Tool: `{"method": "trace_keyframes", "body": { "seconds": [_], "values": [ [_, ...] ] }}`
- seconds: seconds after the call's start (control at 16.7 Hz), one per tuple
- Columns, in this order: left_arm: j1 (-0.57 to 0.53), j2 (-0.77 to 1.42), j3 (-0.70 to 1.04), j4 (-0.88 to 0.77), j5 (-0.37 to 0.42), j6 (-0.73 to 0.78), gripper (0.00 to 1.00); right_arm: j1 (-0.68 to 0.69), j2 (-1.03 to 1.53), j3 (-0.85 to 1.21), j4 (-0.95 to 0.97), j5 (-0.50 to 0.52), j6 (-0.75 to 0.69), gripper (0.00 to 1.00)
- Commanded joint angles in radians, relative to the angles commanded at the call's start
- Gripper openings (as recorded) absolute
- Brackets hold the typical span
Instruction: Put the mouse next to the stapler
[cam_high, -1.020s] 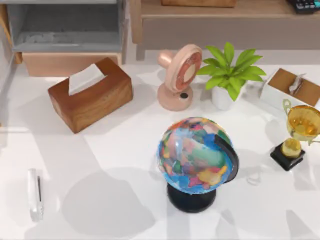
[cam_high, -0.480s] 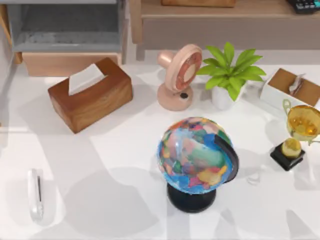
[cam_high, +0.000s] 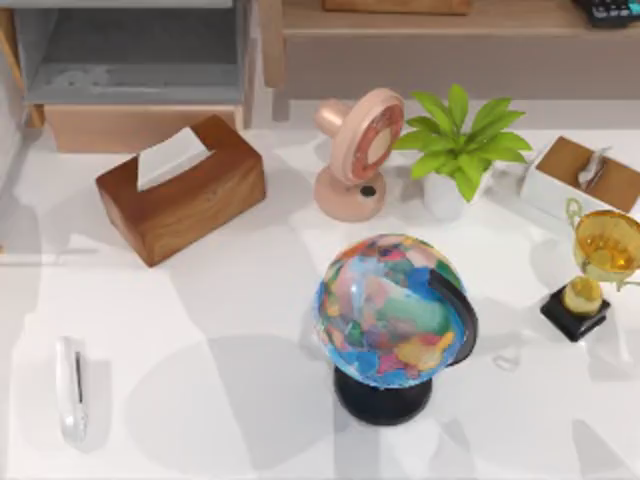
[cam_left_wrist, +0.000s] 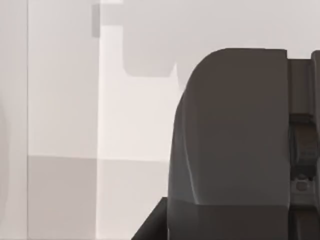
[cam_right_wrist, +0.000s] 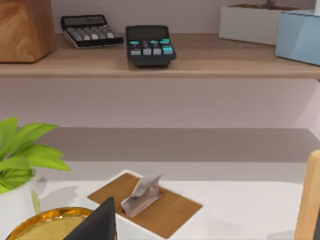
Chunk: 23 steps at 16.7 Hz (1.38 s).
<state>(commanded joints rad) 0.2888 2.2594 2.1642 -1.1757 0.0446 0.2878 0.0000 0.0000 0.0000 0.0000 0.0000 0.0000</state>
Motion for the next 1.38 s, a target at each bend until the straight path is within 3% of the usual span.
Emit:
{"method": "trace_keyframes", "body": {
  "seconds": [0.24, 0.96, 1.38],
  "values": [
    [-0.14, -0.185, -0.198, 0.091, -0.01, -0.162, 0.0, 0.0, 0.0, 0.0, 0.0, 0.0, 0.0, 1.0],
    [-0.71, -0.563, -0.974, 0.334, -0.072, -0.697, 0.0, 0.0, 0.0, 0.0, 0.0, 0.0, 0.0, 1.0],
    [-0.875, -0.641, -1.243, 0.394, -0.101, -0.875, 0.0, 0.0, 0.0, 0.0, 0.0, 0.0, 0.0, 1.0]
  ]
}}
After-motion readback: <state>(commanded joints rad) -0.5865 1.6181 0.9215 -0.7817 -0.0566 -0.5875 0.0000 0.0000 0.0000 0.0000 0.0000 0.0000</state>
